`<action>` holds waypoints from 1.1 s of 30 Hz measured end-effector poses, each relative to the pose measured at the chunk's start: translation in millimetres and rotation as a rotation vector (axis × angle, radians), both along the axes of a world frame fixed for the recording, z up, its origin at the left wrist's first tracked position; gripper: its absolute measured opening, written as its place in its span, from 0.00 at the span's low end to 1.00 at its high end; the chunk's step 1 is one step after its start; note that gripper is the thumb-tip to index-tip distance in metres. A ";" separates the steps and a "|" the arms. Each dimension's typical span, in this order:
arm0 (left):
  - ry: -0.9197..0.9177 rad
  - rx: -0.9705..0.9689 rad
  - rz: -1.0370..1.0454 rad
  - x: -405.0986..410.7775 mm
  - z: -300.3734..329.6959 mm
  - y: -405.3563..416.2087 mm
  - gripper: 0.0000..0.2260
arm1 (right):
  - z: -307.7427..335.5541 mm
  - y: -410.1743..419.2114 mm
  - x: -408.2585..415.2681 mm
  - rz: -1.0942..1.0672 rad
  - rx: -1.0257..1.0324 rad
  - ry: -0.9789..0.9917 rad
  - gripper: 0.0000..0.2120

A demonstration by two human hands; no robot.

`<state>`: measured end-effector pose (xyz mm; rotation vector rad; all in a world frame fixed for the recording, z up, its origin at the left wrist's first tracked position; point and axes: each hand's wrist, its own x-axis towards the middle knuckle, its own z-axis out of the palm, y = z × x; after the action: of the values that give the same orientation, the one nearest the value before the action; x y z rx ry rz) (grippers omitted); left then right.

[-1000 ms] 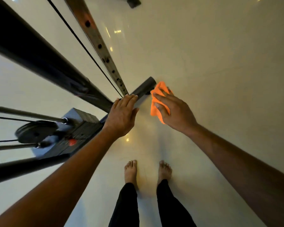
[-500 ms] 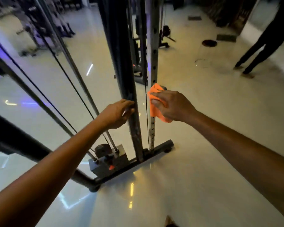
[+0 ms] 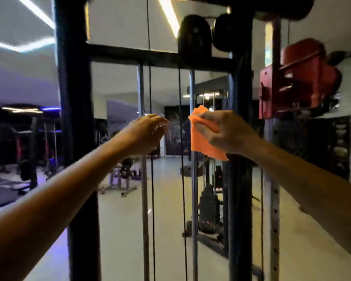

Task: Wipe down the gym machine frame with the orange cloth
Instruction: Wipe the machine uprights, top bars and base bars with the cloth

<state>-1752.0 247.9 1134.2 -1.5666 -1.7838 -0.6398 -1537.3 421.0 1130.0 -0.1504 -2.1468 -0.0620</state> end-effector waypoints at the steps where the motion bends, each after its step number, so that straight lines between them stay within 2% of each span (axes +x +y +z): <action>1: 0.031 0.046 0.006 -8.3 22.6 -10.9 0.13 | 22.1 -5.5 -14.2 0.007 0.040 0.039 0.19; 6: 0.209 0.253 0.052 -41.1 105.9 -53.8 0.14 | 110.4 -29.8 -79.1 0.061 0.204 0.136 0.24; 9: 0.315 0.351 0.132 -60.8 141.7 -71.2 0.14 | 151.2 -35.1 -115.9 0.088 0.311 0.255 0.23; 12: 0.325 0.385 0.232 -89.2 162.2 -77.9 0.16 | 181.4 -35.6 -152.1 0.095 0.382 0.353 0.22; 15: 0.340 0.403 0.321 -124.0 174.5 -81.4 0.17 | 192.4 -35.6 -195.1 0.112 0.333 0.416 0.25; 18: 0.468 0.406 0.424 -155.7 176.9 -82.5 0.17 | 176.5 -37.4 -251.1 0.004 0.281 0.460 0.27; 21: 0.563 0.461 0.442 -177.3 176.7 -76.5 0.17 | 165.4 -40.0 -297.6 0.018 0.310 0.659 0.26; 24: 0.543 0.554 0.331 -186.9 176.0 -74.2 0.20 | 166.6 -66.2 -321.9 0.033 0.323 0.729 0.24; 29: 0.347 0.681 0.172 -187.0 172.1 -82.6 0.23 | 163.2 -93.7 -329.8 0.003 0.634 0.632 0.24; 31: 0.321 0.705 0.138 -186.9 171.2 -81.7 0.22 | 168.8 -72.0 -316.1 -0.083 0.578 0.691 0.27; 33: 0.301 0.717 0.098 -186.8 171.2 -80.0 0.22 | 166.9 -58.2 -307.6 -0.147 0.366 0.724 0.29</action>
<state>-1938.8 168.0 1305.4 -1.0103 -1.2037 -0.8273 -1844.8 362.9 1296.9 -0.0956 -1.3720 -0.4180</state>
